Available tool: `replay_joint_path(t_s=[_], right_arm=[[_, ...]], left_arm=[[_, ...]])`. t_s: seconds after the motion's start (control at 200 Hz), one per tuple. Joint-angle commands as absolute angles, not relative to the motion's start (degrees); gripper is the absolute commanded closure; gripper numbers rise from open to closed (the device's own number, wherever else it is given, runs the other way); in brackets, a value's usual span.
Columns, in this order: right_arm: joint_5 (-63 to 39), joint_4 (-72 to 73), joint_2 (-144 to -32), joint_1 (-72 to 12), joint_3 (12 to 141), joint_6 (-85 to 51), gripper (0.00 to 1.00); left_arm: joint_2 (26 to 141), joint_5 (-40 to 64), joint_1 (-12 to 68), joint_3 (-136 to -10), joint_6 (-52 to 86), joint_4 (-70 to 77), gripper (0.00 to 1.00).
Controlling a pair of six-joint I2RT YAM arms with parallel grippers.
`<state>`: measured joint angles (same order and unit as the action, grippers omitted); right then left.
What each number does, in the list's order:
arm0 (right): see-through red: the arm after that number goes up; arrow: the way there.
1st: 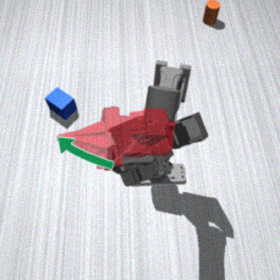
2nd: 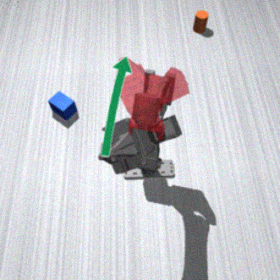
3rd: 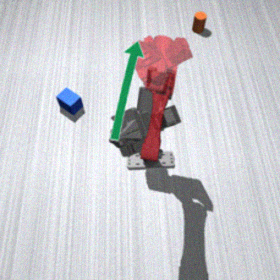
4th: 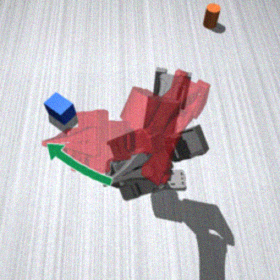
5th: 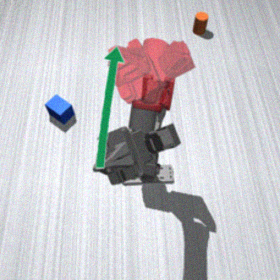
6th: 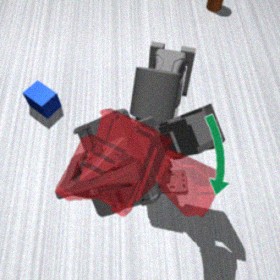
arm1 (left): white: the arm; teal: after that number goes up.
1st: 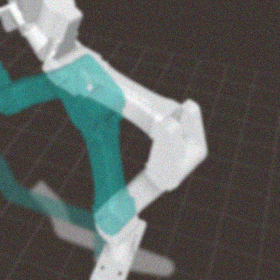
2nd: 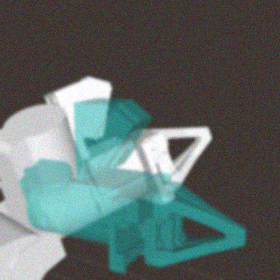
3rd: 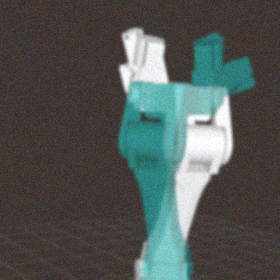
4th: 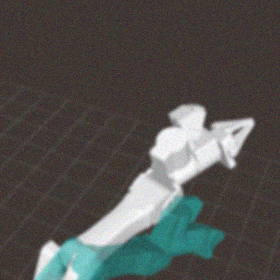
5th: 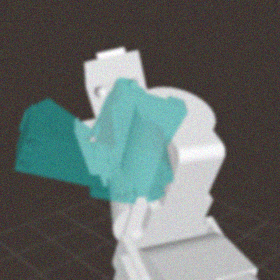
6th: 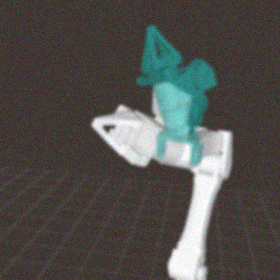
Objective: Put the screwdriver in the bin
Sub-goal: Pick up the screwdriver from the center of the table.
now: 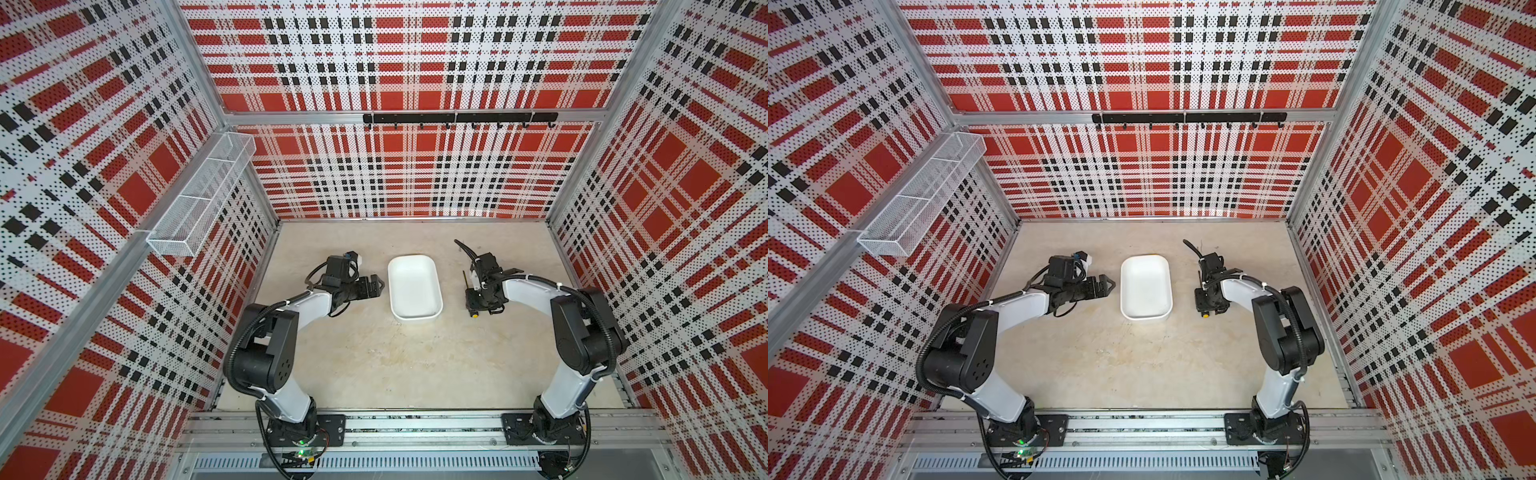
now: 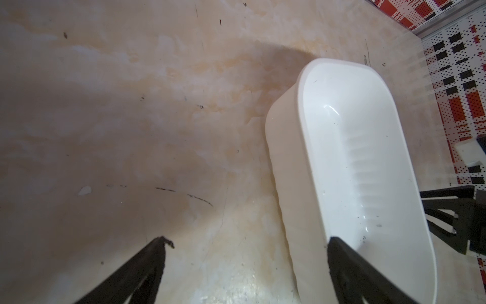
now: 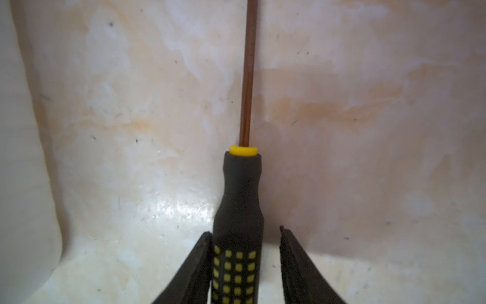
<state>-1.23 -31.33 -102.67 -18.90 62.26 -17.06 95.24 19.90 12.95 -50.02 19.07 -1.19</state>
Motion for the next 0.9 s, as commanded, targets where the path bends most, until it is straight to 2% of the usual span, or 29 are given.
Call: replay_joint_path(t_s=[0.0, 0.321, 0.481, 0.892], right_arm=[[0.0, -33.8, -104.4, -19.3, 63.8, -16.8, 0.59], [-0.5, -34.9, -105.9, -19.5, 65.0, -16.9, 0.84], [-0.5, -35.6, -105.4, -19.4, 65.3, -17.0, 1.00], [-0.5, -40.9, -102.2, -19.5, 69.4, -20.1, 1.00]], left_arm=[[96.5, 19.8, 13.3, -51.9, 18.3, -3.2, 0.02], [97.7, 19.9, 13.5, -53.0, 18.0, -4.3, 0.02], [97.6, 21.3, 13.5, -53.0, 17.6, -4.3, 0.02], [96.8, 25.7, 13.5, -53.3, 17.0, -4.3, 0.02]])
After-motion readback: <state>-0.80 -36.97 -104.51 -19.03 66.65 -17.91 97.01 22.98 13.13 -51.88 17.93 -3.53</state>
